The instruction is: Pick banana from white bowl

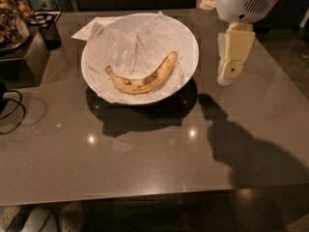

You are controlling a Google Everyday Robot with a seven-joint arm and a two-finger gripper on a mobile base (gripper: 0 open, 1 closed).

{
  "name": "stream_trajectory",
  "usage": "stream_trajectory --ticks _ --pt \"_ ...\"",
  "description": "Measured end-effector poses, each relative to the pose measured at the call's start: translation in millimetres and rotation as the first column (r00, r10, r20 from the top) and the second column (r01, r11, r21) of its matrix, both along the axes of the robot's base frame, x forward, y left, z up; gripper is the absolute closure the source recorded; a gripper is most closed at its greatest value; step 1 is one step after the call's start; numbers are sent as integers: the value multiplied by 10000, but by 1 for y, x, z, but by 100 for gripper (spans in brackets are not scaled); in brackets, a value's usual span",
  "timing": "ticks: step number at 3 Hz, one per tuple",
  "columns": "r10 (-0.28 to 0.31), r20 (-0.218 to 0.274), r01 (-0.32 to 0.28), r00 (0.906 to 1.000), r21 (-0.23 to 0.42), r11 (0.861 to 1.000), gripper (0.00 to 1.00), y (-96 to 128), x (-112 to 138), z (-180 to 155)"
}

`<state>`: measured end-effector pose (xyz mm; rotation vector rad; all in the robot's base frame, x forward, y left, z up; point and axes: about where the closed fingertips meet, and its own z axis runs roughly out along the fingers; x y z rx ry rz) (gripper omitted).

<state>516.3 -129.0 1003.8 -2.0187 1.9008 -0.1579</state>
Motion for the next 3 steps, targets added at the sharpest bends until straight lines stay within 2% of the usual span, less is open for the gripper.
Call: stream_trajectory --ticks 1,2,3 --pt "-23 163 25 9999 -82 10000 0 6 6 -1" --pt "482 186 -476 9987 -310 9984 0 26 20 -6" --pt "999 -86 -1002 9950 -409 9941 8 46 35 -15"
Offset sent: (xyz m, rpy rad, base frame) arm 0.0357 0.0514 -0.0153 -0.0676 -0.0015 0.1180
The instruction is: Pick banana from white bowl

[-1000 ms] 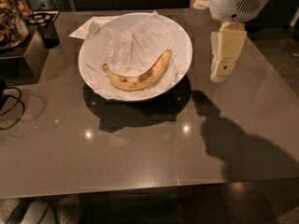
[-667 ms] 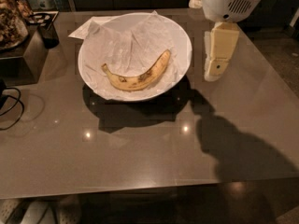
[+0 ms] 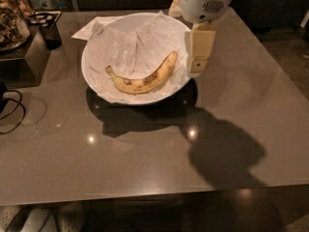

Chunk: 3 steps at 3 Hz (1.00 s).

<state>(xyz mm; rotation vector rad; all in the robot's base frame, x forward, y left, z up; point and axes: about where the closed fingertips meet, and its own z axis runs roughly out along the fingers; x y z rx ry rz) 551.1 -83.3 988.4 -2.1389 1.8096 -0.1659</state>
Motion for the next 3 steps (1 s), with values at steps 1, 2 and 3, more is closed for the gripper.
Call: stream_trajectory --ticks 1,2,3 --pt "570 -318 -565 9979 163 9983 8 18 14 -6" --pt "956 -640 -932 9934 392 9949 9 30 26 -13" --pt "1295 -935 -1250 9872 530 9907 13 39 36 -24"
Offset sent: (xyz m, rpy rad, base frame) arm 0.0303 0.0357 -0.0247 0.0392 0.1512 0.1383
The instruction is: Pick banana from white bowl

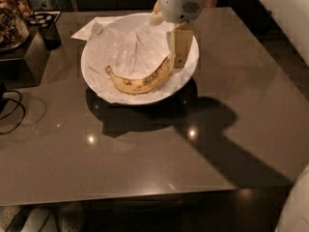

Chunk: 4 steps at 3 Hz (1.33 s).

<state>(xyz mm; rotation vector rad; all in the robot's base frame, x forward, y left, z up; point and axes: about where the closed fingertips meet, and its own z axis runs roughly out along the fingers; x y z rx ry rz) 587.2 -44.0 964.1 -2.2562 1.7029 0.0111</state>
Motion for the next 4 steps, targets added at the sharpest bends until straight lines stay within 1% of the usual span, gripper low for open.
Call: stream_trajectory --ticks 2,3,4 --pt "445 -784 -464 9959 -214 9987 25 16 12 -35" --pt "528 -1233 -574 9910 -345 9978 25 23 13 -54" --pt "653 -1589 -736 9851 -468 9962 30 30 13 -71"
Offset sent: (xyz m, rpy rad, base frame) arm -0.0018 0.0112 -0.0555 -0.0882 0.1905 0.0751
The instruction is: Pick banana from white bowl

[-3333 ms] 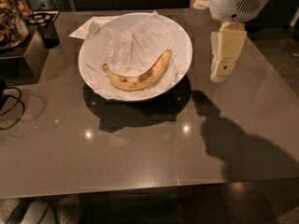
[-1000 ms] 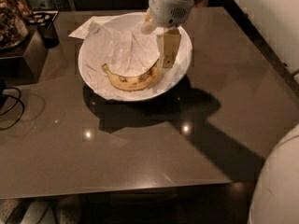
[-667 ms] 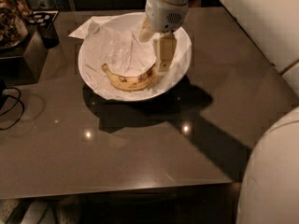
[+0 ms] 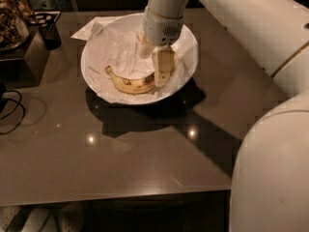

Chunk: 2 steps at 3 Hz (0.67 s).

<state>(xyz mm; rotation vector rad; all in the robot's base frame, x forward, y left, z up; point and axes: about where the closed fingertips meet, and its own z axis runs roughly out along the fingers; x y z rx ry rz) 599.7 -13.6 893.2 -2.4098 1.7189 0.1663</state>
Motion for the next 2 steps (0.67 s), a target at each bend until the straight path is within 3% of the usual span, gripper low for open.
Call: stream_trajectory --ticks 2 --pt "222 -485 -233 9986 -211 9995 36 11 -2 -22"
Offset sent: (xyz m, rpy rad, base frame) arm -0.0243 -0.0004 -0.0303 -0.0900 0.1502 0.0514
